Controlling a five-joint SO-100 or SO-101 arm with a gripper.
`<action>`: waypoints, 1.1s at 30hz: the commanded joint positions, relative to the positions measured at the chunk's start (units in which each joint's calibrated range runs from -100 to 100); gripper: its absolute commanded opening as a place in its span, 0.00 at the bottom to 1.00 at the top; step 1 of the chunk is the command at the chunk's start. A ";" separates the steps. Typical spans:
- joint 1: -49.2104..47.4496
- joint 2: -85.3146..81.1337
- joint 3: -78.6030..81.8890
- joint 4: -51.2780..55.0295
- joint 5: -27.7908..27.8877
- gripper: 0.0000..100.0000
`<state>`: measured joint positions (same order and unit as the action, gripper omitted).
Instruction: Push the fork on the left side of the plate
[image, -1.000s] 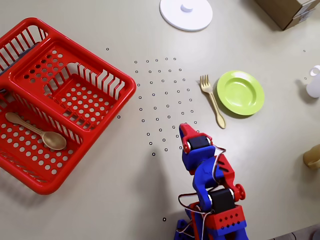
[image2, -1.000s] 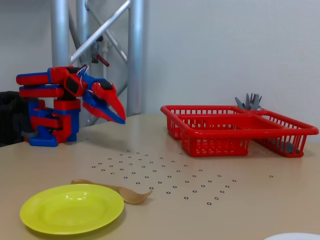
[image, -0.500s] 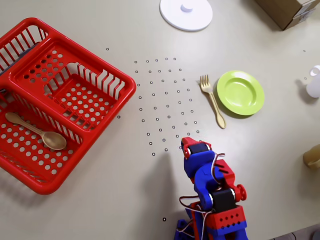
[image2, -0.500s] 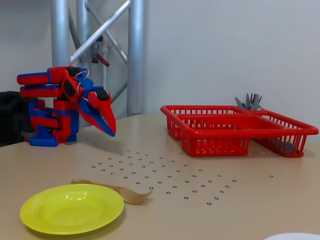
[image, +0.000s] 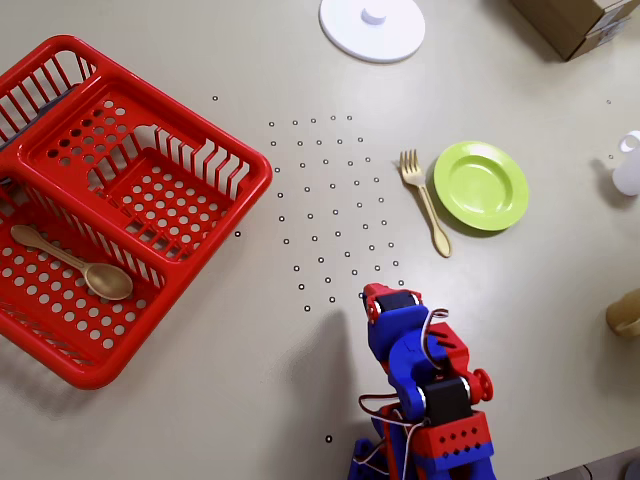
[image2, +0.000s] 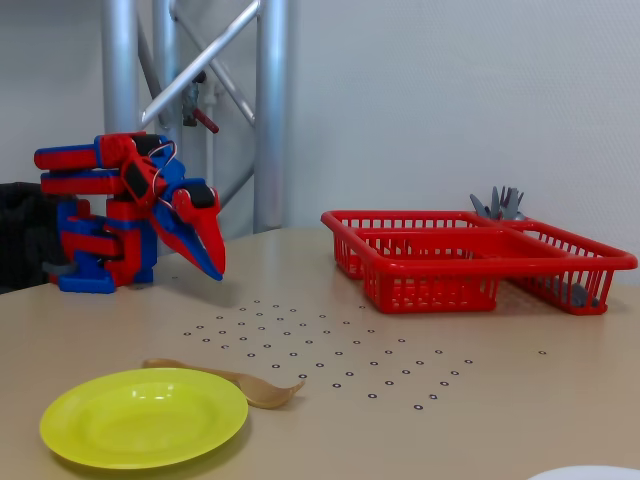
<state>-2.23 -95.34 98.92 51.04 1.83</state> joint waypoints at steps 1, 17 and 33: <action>1.08 -0.51 0.99 0.11 -0.15 0.00; 1.51 -0.51 0.99 0.43 -1.07 0.05; 1.37 -0.51 0.99 0.43 -1.03 0.00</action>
<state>-1.50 -95.34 98.92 51.12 0.95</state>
